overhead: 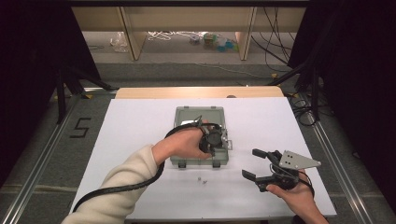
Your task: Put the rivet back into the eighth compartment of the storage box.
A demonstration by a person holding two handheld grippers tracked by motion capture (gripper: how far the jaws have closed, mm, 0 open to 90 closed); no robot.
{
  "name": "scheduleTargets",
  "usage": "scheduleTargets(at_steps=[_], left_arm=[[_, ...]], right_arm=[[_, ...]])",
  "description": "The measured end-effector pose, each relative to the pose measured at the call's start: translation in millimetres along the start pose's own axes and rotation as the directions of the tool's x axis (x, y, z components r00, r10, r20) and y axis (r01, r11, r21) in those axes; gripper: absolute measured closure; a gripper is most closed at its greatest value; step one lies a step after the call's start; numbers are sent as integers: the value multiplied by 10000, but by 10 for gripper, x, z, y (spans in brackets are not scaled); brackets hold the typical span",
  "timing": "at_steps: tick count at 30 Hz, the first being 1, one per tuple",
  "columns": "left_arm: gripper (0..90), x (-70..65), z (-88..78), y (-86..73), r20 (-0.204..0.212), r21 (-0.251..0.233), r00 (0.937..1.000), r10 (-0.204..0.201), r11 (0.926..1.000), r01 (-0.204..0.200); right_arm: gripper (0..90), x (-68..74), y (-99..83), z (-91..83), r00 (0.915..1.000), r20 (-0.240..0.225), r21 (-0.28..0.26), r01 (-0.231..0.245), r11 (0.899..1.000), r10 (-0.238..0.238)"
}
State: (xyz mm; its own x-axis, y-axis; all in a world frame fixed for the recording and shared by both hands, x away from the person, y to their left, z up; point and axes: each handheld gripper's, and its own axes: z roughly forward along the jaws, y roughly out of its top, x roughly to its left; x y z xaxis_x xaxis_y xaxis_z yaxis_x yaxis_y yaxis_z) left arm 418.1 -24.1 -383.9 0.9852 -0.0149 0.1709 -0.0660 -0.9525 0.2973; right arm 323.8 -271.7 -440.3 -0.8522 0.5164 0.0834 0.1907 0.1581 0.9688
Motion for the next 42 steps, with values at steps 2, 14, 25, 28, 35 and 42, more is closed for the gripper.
scheduleTargets(at_steps=[2,14,25,28,35,42], left_arm=[[826,9,9,15,-15,-37,10000,43,10000,-43],[826,49,51,91,-102,-68,9997,227,9997,-228],[825,82,125,157,-89,-67,9996,261,9996,-261],[825,85,138,175,-104,-82,9996,262,9996,-263],[825,106,160,230,-202,-129,9990,393,9991,-396],[824,126,201,283,-231,-158,9984,518,9985,-522]], right_arm=[[163,-15,0,7,9997,50,-140,229,9996,-228],[163,-3,0,-3,10000,-21,21,-13,10000,13],[163,-19,0,6,9997,32,-175,259,9995,-258],[163,-19,-1,5,9997,47,-200,238,9995,-237],[163,-18,0,7,9997,41,-202,244,9995,-243],[163,-20,-1,4,9997,41,-200,240,9995,-239]])
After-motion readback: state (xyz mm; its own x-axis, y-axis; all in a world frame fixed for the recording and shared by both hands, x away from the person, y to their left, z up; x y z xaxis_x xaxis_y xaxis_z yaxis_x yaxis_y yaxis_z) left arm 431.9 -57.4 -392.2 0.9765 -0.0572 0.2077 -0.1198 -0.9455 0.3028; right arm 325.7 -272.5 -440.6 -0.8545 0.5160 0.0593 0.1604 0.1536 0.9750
